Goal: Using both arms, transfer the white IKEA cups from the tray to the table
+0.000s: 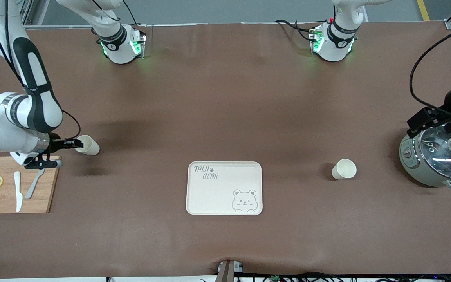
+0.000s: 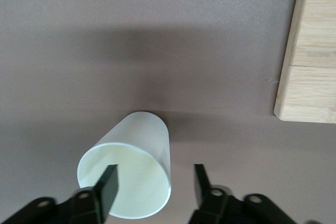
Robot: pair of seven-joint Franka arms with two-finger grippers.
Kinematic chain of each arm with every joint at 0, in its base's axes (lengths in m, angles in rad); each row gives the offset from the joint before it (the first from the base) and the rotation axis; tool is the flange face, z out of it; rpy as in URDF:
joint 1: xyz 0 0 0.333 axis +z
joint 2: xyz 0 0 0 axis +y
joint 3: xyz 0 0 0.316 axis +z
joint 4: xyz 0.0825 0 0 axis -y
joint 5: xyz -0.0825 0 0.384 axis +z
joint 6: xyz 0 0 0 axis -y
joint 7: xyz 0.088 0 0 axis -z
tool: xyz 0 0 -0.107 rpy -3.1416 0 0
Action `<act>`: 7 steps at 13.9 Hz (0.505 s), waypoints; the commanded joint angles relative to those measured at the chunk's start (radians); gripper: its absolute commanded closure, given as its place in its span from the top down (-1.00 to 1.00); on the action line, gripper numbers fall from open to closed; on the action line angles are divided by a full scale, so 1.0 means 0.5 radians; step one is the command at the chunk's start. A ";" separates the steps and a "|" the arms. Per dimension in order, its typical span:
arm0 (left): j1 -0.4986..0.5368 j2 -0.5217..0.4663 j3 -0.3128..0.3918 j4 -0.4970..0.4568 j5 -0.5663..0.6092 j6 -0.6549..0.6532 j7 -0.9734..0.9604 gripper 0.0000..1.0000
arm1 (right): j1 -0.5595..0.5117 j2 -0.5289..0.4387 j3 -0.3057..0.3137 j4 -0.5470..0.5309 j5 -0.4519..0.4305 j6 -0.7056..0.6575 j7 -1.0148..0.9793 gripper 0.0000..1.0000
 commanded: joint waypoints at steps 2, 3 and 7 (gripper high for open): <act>-0.262 -0.217 0.218 -0.046 0.014 -0.265 0.065 1.00 | -0.019 -0.045 0.056 0.373 -0.020 -0.393 -0.062 1.00; -0.311 -0.239 0.243 -0.049 0.013 -0.335 0.066 1.00 | 0.015 -0.039 0.053 0.523 -0.020 -0.528 -0.090 1.00; -0.288 -0.352 0.259 -0.098 -0.060 -0.437 0.176 1.00 | 0.051 -0.008 0.050 1.070 -0.026 -0.952 -0.075 1.00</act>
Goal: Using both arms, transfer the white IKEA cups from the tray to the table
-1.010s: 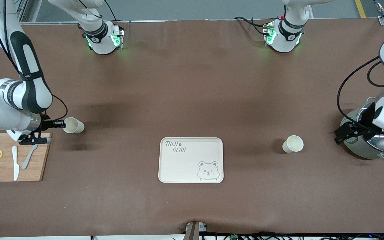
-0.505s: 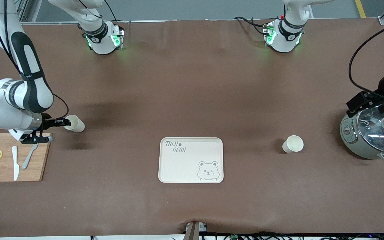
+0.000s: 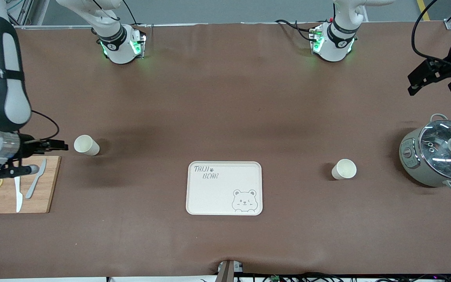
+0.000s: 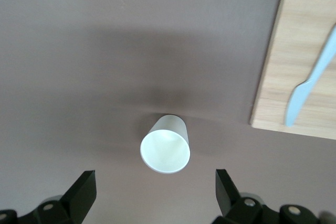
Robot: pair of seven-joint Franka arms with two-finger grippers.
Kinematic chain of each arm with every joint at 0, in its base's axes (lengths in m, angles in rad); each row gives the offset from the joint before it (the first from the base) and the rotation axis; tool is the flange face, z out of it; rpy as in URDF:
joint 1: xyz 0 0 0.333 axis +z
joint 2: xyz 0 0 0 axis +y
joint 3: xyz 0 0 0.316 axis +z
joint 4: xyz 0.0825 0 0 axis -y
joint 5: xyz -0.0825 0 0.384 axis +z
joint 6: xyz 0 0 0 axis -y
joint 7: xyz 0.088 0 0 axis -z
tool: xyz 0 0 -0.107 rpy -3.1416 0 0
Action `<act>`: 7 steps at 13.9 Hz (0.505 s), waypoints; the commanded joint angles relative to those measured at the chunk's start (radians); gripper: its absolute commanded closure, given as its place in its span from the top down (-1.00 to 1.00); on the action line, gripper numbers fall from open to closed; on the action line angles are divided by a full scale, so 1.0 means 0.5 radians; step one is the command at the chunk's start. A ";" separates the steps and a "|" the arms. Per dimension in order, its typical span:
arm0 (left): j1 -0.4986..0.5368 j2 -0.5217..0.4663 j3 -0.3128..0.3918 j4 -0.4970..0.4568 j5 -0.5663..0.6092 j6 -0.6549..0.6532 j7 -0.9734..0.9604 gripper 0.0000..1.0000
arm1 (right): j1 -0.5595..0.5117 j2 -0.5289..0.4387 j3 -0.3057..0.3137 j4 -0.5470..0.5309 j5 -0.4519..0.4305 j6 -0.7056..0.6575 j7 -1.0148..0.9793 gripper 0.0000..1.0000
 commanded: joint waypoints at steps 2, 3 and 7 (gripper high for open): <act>0.063 -0.103 0.052 -0.069 -0.077 -0.067 0.188 1.00 | 0.026 0.026 0.000 0.409 -0.009 -0.285 -0.013 1.00; 0.063 -0.103 0.088 -0.075 -0.080 -0.071 0.247 1.00 | 0.026 -0.005 0.009 0.422 0.006 -0.316 -0.010 1.00; 0.048 -0.084 0.101 -0.081 -0.096 -0.067 0.250 1.00 | 0.152 -0.259 0.019 0.419 -0.015 -0.549 0.222 1.00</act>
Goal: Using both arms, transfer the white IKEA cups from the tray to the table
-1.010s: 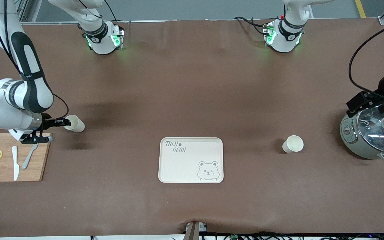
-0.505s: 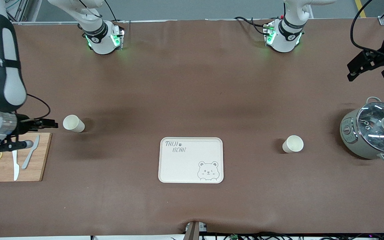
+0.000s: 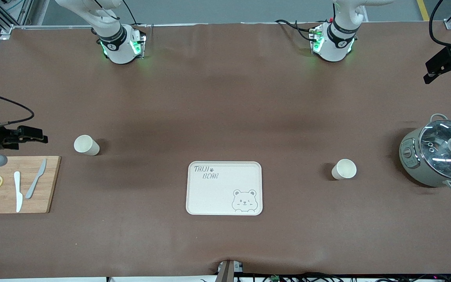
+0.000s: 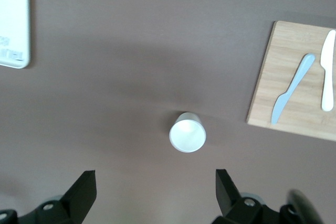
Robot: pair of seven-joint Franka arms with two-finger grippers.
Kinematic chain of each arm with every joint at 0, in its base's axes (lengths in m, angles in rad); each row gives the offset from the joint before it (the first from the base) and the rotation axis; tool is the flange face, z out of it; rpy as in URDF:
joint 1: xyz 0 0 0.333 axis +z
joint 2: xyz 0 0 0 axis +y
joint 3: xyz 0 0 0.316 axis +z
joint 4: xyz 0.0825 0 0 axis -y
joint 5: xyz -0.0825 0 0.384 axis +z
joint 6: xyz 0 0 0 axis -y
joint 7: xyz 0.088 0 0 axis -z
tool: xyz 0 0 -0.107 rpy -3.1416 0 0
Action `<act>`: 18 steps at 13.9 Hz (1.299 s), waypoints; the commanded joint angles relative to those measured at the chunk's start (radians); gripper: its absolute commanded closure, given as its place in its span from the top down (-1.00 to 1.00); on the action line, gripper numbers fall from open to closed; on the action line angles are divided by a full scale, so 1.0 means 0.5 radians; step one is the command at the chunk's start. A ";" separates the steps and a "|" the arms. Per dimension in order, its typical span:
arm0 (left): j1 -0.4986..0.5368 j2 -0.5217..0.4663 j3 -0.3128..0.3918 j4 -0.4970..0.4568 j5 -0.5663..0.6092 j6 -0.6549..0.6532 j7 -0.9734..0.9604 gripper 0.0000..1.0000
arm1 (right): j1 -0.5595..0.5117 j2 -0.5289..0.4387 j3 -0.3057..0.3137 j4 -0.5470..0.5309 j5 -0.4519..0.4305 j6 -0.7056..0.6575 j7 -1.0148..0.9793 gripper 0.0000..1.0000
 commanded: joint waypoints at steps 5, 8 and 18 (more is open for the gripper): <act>-0.025 -0.025 -0.055 -0.049 -0.111 -0.008 -0.132 1.00 | 0.055 -0.503 0.006 -0.276 -0.072 -0.148 0.129 1.00; -0.022 -0.016 -0.107 -0.061 -0.078 -0.005 -0.129 1.00 | 0.049 -0.633 0.003 -0.458 -0.072 -0.052 0.136 1.00; -0.010 0.006 -0.181 -0.083 0.015 0.133 -0.132 1.00 | 0.068 -0.611 0.012 -0.323 -0.188 -0.132 0.587 1.00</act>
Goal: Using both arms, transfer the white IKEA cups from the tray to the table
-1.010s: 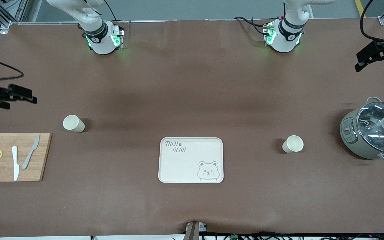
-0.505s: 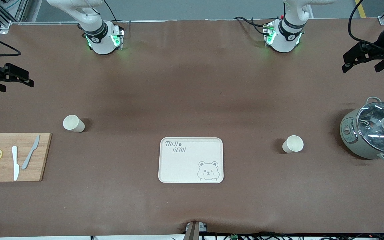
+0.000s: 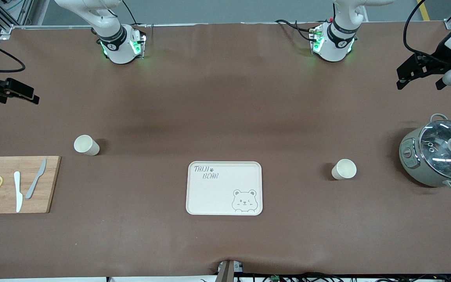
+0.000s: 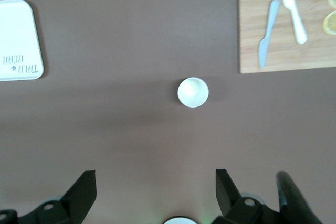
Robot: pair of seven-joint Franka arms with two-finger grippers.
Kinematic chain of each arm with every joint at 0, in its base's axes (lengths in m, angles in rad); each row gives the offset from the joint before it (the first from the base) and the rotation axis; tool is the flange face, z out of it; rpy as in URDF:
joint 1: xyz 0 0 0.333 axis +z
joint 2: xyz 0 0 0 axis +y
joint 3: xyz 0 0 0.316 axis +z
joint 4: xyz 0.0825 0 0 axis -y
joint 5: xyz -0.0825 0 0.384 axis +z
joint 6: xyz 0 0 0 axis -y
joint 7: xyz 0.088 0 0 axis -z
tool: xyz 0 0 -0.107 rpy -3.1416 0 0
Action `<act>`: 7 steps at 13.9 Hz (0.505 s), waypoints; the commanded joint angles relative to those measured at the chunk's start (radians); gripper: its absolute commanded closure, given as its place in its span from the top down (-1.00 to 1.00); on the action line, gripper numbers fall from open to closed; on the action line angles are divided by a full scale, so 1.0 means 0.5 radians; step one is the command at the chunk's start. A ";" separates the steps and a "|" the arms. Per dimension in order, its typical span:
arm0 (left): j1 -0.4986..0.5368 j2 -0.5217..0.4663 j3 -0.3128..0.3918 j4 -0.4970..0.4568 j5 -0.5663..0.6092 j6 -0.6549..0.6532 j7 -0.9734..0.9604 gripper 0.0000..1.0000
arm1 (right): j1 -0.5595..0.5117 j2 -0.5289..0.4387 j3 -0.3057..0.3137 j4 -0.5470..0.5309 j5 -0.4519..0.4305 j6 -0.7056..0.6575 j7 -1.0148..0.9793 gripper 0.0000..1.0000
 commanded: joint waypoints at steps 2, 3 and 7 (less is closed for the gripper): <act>0.028 0.003 -0.027 0.004 0.026 0.020 -0.017 1.00 | 0.002 -0.032 -0.002 0.000 -0.077 -0.027 0.040 1.00; 0.028 0.012 -0.024 0.007 0.026 0.017 -0.010 1.00 | 0.002 -0.050 -0.002 -0.009 -0.080 -0.043 0.040 1.00; 0.031 0.012 -0.015 0.050 0.050 0.016 -0.004 1.00 | -0.004 -0.051 -0.008 -0.015 -0.077 -0.086 0.046 1.00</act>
